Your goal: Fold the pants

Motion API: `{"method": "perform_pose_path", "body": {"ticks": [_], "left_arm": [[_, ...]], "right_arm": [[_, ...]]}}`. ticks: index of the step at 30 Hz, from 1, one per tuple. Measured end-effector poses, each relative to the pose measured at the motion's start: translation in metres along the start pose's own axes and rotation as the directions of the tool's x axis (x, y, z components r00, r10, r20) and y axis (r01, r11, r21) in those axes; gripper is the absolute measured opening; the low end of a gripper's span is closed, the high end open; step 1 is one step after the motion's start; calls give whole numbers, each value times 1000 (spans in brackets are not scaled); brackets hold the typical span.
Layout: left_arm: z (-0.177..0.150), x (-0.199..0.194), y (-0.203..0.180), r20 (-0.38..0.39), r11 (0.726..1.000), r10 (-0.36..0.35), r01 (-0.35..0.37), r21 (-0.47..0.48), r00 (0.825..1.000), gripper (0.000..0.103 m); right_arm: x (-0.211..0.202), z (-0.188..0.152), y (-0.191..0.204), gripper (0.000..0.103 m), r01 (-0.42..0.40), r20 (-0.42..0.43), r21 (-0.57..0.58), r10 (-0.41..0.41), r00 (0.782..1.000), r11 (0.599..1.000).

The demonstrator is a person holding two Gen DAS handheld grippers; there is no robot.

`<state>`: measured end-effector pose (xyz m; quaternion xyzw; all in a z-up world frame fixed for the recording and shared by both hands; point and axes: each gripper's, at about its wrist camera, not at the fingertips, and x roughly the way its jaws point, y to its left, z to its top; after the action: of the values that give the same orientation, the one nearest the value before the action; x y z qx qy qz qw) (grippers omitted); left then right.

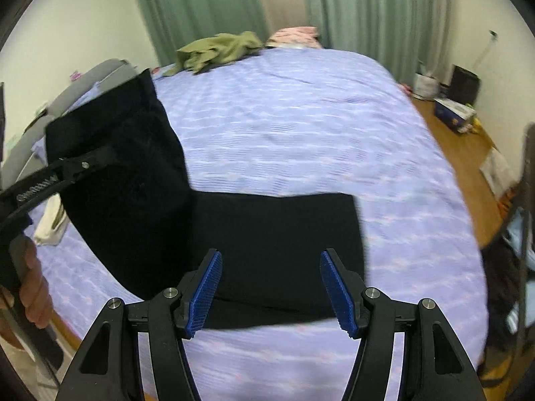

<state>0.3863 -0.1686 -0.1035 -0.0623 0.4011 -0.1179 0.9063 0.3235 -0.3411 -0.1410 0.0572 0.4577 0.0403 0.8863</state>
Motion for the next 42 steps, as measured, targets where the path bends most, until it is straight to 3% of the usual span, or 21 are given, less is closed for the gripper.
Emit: {"method": "perform_pose_path", "body": {"ticks": [5, 10, 14, 20, 21, 22, 24, 25, 27, 30, 34, 38, 42], "left_arm": [[-23, 63, -58, -124, 1000, 0, 4, 26, 992, 16], [-55, 126, -96, -271, 1000, 3, -3, -1, 963, 15], [-72, 137, -121, -296, 999, 38, -27, 42, 954, 15], [-81, 133, -130, -350, 999, 47, -39, 29, 936, 19], [-82, 129, -129, -350, 999, 36, -32, 19, 936, 27], [-81, 122, -126, -348, 1000, -7, 3, -12, 938, 51], [-78, 110, -122, -324, 993, -111, 90, -80, 939, 81], [-75, 102, -124, -296, 991, -128, 110, -77, 947, 82], [-68, 95, -130, -272, 996, -85, 80, -29, 959, 82], [-58, 85, -126, -233, 997, -81, 81, -8, 969, 82], [-58, 78, -95, -203, 997, 61, -48, 67, 977, 82], [-73, 88, -57, -238, 976, 199, -172, 131, 951, 82], [-97, 107, -16, -327, 968, 252, -238, 83, 911, 82]], "right_arm": [[-21, -16, -65, 63, 59, -13, 23, -59, 998, 998], [-28, -30, -114, 63, 86, -39, 25, -85, 996, 996], [-23, -40, -136, 63, 83, -74, 14, -82, 994, 996], [-10, -48, -159, 63, 70, -112, 42, -65, 992, 997], [-9, -48, -162, 63, 64, -114, 48, -58, 992, 997], [-6, -46, -164, 63, 60, -116, 57, -53, 992, 997], [1, -42, -166, 63, 51, -119, 70, -43, 992, 996], [4, -40, -165, 63, 46, -121, 76, -36, 992, 996], [14, -33, -164, 63, 44, -127, 79, -34, 991, 996], [27, -23, -158, 63, 24, -127, 76, -14, 992, 997], [51, -14, -146, 63, -48, -128, 90, 59, 990, 995], [94, -13, -125, 63, -139, -162, 112, 156, 974, 984], [138, -18, -110, 63, -173, -208, 130, 197, 958, 976]]}}
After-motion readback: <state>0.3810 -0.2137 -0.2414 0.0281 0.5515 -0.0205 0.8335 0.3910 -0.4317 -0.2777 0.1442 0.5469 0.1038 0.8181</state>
